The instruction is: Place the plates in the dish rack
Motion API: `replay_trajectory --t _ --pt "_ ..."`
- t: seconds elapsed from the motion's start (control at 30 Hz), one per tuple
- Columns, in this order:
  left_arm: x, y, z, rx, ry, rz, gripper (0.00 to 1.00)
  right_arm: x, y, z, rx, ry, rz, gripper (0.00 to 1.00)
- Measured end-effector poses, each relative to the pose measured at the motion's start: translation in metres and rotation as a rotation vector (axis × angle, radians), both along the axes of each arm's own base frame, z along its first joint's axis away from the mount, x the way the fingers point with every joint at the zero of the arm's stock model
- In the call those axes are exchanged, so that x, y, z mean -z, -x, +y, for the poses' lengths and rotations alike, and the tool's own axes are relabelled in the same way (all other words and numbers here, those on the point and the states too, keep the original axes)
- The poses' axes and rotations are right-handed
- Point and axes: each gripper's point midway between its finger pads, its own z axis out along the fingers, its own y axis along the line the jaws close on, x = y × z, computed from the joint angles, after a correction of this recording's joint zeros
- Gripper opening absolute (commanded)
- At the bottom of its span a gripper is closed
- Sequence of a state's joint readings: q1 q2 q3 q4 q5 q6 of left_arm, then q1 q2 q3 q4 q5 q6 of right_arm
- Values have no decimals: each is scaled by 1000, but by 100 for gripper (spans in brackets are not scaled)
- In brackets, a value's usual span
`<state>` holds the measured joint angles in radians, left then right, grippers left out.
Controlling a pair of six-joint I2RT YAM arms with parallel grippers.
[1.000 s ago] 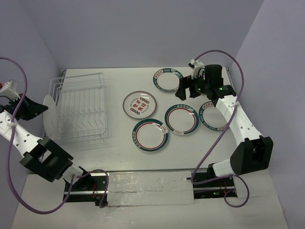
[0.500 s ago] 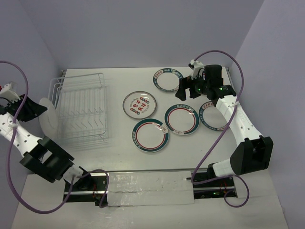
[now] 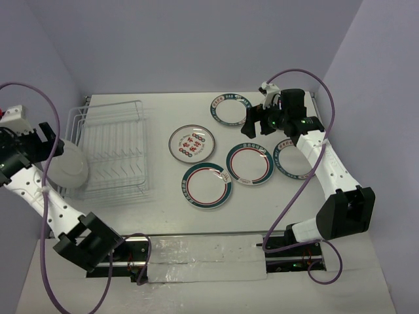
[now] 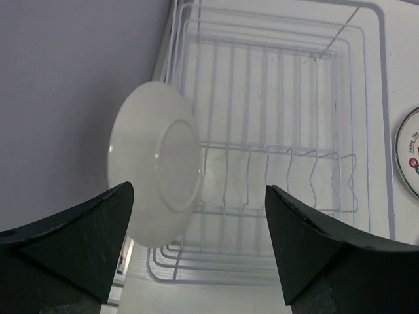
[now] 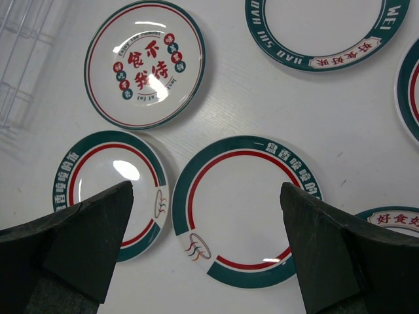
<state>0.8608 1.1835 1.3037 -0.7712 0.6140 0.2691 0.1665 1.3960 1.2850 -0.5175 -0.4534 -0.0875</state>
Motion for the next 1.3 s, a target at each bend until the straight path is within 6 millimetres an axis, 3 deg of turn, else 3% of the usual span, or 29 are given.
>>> replay_trajectory --t 0.2,0.27,0.37,0.47,0.57,0.67,0.77,0.83,0.93,1.13,1.3 --pt "-46 -14 -27 42 -172 -79 99 0 0 1 -6 6 -3 100" --pt "-61 -24 -45 92 -217 -106 99 0 0 1 -4 9 -4 100" --pt "-75 -43 -90 235 -266 -141 99 1 -1 0 2 13 -5 100" --pt "-70 -60 -155 431 -308 -139 99 1 -1 -1 7 17 -6 100" --pt "-43 -66 -236 668 -360 -114 98 1 -2 -2 14 22 -6 100" --pt "13 -52 -305 895 -436 -37 88 2 -3 -5 27 30 -6 100" --pt "64 -40 -336 1036 -514 36 82 3 -4 -9 44 27 -2 100" --pt "97 -37 -345 1106 -574 80 77 3 -6 -14 62 21 3 100" --pt "127 -40 -346 1179 -669 85 72 3 -9 -26 98 15 8 100" --pt "166 -53 -352 1322 -855 6 69 5 -13 -43 142 14 17 100" --pt "190 -58 -356 1407 -957 -38 70 13 -14 -43 144 17 44 100"
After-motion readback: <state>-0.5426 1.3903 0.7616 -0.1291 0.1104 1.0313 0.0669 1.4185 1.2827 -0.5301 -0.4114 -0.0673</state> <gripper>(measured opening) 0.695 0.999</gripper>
